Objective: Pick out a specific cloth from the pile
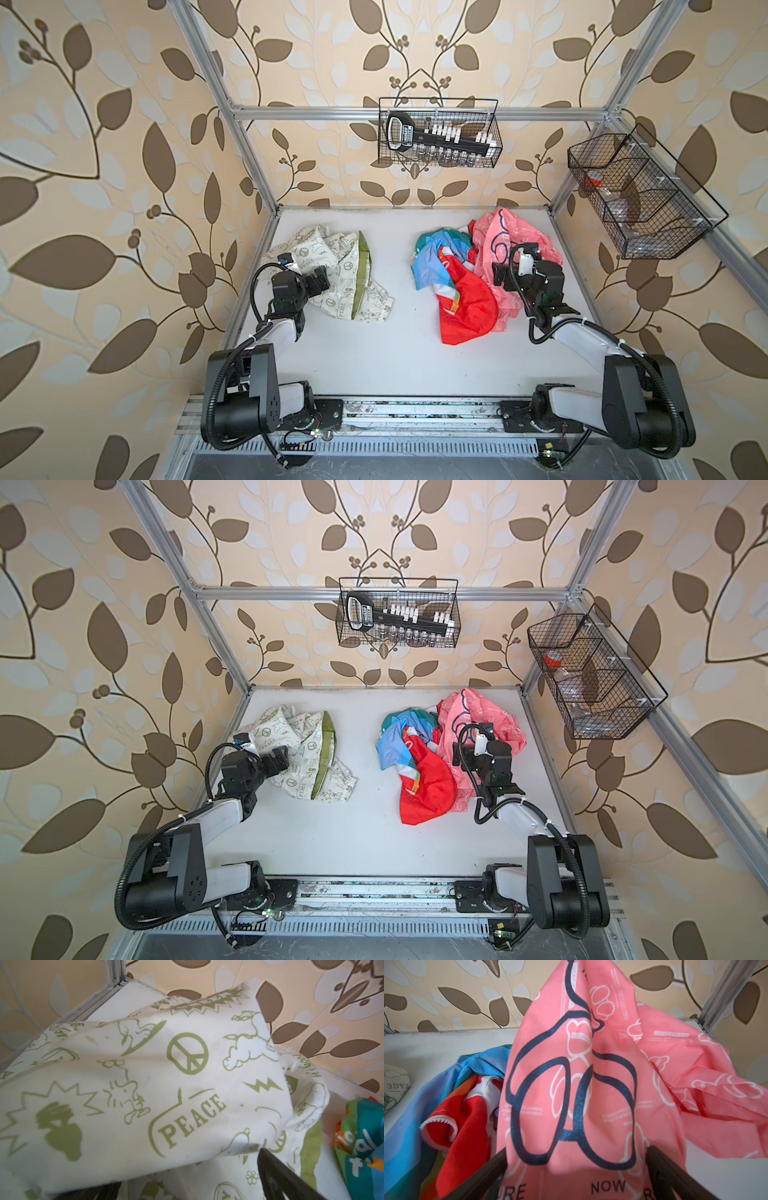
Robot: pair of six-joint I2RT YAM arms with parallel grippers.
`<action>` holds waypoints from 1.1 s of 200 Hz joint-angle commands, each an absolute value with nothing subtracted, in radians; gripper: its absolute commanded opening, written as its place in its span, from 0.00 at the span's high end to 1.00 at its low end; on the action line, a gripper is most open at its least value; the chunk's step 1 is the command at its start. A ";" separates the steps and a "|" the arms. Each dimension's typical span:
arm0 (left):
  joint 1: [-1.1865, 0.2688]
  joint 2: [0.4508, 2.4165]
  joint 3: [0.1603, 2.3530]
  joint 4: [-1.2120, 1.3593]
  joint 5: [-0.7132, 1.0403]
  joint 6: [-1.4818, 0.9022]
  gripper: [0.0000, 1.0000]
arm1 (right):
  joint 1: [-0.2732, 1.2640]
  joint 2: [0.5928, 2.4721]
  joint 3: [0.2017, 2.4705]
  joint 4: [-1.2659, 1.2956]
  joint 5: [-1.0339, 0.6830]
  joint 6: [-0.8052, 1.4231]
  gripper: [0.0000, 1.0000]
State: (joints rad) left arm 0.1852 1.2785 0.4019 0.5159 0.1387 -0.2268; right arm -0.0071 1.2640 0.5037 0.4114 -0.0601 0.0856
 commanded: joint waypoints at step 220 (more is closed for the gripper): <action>0.013 1.502 0.403 0.713 0.050 0.003 0.01 | -0.048 1.504 0.241 1.126 -0.018 0.060 0.00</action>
State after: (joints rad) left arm 0.0135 1.4971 0.3801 0.7227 0.0685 -0.0223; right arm -0.0341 1.4960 0.2317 1.0729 -0.0113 0.0616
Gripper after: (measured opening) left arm 0.989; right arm 0.996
